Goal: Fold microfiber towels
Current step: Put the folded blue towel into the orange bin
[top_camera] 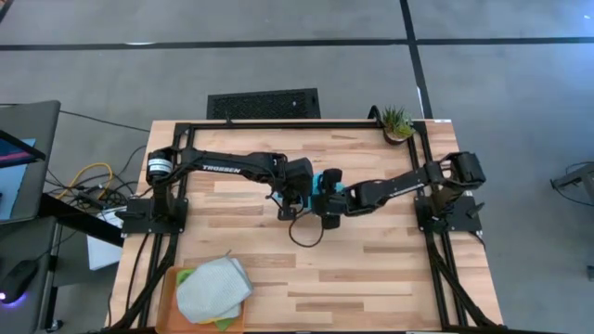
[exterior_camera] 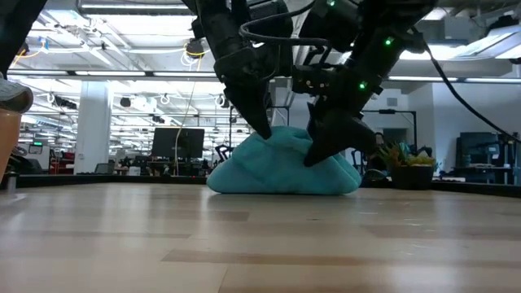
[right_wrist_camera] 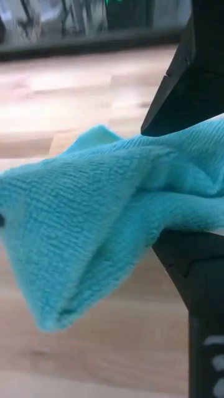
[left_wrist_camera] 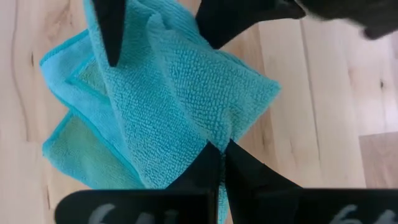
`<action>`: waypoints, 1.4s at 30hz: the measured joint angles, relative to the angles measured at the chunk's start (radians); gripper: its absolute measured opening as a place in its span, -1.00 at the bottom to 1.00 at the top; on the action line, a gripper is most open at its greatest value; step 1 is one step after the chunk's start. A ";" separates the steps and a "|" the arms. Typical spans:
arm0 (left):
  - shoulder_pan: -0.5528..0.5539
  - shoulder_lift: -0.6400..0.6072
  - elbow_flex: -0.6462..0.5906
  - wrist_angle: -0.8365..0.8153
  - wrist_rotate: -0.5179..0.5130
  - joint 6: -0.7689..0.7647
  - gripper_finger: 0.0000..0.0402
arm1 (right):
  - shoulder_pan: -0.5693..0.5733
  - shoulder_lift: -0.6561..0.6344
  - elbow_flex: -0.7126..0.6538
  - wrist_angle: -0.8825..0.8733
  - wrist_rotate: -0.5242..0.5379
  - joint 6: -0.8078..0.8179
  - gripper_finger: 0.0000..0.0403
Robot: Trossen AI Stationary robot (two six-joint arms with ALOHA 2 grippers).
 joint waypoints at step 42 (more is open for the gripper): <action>-0.066 -0.169 0.001 -0.336 -0.155 -0.076 -1.00 | -0.003 0.000 0.170 -0.044 -0.104 -0.038 -0.94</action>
